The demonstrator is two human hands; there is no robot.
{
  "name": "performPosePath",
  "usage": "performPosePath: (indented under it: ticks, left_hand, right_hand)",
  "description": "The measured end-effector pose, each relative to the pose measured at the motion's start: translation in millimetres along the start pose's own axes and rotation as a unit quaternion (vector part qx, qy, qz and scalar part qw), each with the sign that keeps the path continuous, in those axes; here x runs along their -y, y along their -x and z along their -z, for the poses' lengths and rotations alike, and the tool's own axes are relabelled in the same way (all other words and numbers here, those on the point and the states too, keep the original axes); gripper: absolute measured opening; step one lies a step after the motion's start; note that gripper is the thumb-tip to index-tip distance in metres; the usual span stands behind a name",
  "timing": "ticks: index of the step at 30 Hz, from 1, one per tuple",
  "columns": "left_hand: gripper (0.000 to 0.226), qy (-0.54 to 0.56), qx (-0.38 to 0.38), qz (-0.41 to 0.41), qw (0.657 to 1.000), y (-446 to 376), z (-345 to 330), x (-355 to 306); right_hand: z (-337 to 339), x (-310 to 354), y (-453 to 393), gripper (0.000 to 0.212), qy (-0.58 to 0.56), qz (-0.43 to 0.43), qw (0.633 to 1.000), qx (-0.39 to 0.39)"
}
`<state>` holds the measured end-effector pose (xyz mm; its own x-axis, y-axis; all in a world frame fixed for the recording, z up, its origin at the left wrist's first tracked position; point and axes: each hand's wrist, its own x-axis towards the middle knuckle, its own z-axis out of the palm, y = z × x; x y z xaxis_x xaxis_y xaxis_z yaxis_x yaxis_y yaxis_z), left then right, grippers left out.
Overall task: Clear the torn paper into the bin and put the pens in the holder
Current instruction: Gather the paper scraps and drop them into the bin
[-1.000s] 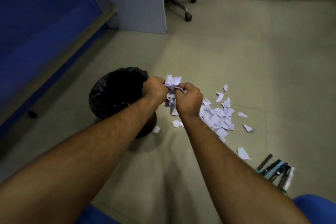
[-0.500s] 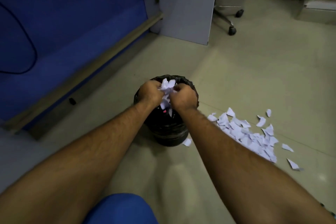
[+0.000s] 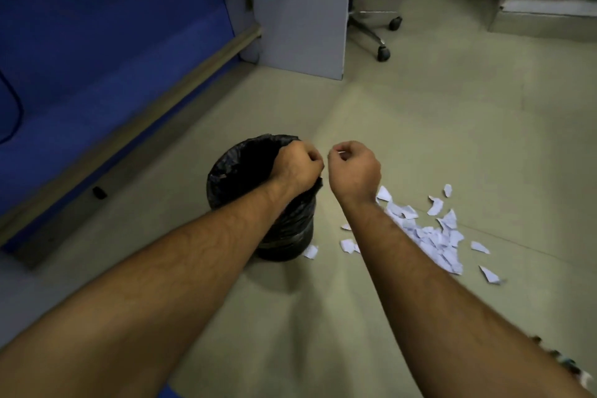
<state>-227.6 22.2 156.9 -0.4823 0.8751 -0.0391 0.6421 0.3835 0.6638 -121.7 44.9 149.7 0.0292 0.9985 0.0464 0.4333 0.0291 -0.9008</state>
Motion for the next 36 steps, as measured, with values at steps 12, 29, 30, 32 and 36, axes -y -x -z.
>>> performPosePath:
  ticks: [12, 29, 30, 32, 36]
  left_hand:
    - [0.02, -0.013, 0.141, 0.012, 0.99, 86.6, -219.6, 7.4]
    - [0.053, -0.358, 0.251, -0.174, 0.882, 126.2, -297.0, 40.0]
    - [0.052, -0.363, 0.213, -0.18, 0.889, 126.3, -298.6, 41.7]
    - [0.063, -0.371, 0.142, -0.188, 0.898, 122.0, -301.4, 44.5]
    - [0.092, -0.375, 0.234, -0.192, 0.876, 89.3, -308.0, 46.4]
  right_hand:
    - [80.5, -221.7, 35.6, 0.029, 0.135, -0.162, 0.977, 0.037]
    - [98.0, -319.2, 61.5, 0.056, 0.406, -0.06, 0.894, 0.18]
    - [99.3, -319.7, 61.2, 0.057, 0.406, -0.056, 0.895, 0.174]
    - [99.3, -323.5, 58.0, 0.065, 0.4, -0.036, 0.907, 0.131]
    - [98.4, -323.9, 35.6, 0.084, 0.419, -0.019, 0.889, 0.185]
